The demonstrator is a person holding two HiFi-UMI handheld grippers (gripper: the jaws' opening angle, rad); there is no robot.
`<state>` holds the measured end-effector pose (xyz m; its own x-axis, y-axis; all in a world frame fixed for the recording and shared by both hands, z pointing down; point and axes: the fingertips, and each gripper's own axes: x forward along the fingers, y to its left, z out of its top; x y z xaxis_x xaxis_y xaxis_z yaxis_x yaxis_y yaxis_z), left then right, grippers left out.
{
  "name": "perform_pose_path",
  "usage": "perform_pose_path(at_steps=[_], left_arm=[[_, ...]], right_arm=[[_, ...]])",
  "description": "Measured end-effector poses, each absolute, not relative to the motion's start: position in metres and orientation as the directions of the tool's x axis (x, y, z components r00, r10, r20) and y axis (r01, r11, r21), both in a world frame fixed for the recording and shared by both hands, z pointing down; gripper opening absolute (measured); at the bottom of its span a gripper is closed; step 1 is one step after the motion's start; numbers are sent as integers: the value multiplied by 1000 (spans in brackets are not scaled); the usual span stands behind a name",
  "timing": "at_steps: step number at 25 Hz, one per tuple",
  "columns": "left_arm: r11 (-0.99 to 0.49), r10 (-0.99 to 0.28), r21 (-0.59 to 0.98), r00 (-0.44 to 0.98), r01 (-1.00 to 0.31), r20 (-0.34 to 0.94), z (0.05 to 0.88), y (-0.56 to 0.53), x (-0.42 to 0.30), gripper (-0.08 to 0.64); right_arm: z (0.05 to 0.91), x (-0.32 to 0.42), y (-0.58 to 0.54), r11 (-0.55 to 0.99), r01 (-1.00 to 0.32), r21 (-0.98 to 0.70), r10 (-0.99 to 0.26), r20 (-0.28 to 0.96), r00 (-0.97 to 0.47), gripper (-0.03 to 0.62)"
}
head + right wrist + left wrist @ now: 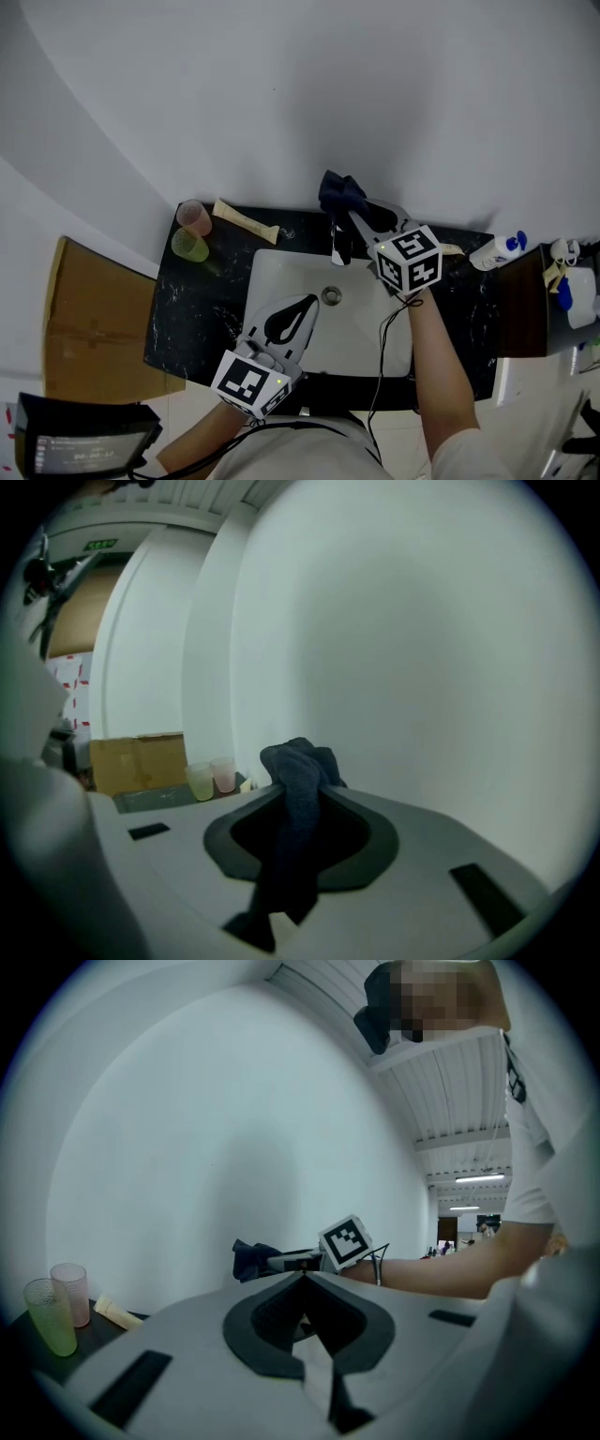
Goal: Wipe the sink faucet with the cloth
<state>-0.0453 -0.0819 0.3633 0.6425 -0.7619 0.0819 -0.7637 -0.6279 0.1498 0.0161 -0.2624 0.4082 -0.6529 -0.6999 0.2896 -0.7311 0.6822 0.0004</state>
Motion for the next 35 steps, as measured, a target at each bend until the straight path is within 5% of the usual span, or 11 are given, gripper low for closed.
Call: perform_pose_path(at_steps=[9,19,32,35], left_arm=[[-625,-763,149,640,-766,94,365,-82,-45,-2],[-614,-767,154,631,-774,114,369,-81,-46,-3],[-597,-773,137,612,-791,166,375,-77,-48,-3],[-599,-771,136,615,-789,166,375,-77,-45,-2]], right_arm=[[410,16,-252,721,-693,2,-665,285,-690,86],[418,43,-308,530,-808,-257,-790,196,-580,86],[541,46,-286,418,-804,-423,-697,419,-582,86],[518,50,-287,453,-772,-447,-716,334,-613,86]])
